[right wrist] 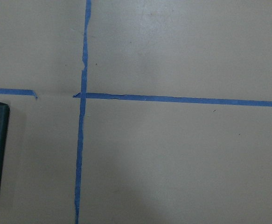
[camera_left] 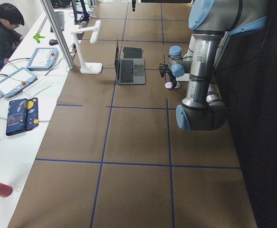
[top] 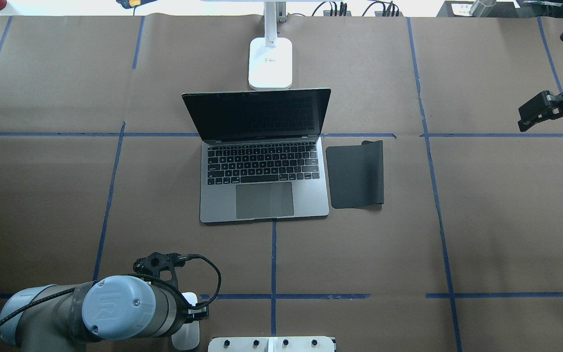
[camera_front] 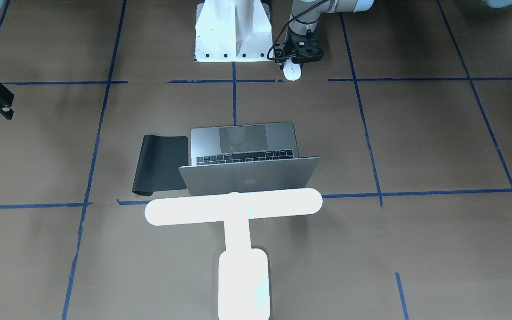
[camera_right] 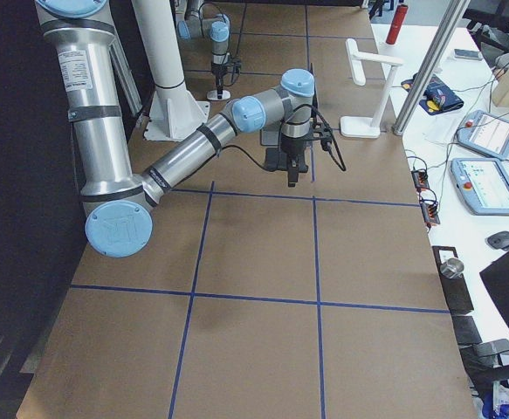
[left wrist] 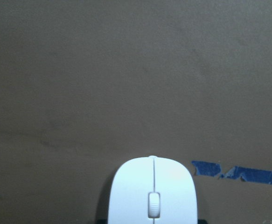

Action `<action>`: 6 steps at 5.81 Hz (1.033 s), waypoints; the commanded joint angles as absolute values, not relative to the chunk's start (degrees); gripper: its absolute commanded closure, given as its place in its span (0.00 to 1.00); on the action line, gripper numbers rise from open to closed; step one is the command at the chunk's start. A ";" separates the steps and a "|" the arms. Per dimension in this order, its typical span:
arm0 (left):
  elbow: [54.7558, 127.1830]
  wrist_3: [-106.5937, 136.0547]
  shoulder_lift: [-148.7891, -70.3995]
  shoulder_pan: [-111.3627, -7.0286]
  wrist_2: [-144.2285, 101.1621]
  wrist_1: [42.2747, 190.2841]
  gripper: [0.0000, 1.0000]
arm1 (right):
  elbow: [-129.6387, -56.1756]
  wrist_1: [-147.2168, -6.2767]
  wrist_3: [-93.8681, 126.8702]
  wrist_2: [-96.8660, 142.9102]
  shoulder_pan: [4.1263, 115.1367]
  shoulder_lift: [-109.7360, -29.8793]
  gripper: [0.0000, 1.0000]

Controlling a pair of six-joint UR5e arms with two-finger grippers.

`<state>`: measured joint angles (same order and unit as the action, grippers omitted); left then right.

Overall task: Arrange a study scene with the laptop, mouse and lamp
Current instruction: 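Grasp the white mouse with the left gripper while the right arm withdraws, then carry the white mouse with the left gripper over the mouse pad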

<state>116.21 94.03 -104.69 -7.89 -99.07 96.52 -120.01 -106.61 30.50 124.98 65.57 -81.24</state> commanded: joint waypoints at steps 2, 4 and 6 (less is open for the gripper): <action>123.18 93.43 -104.85 -10.98 -99.67 88.14 0.95 | -120.15 -106.61 30.50 124.98 65.91 -81.56 0.00; 124.72 91.08 -113.84 -13.79 -99.58 80.55 0.97 | -122.24 -106.79 29.54 124.98 66.01 -85.75 0.00; 120.19 86.49 -120.98 -15.63 -99.67 80.32 0.98 | -123.22 -106.61 19.93 126.29 69.67 -91.20 0.00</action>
<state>123.03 87.70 -117.15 -14.75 -99.65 80.33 -122.93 -106.67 25.11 125.47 67.60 -88.58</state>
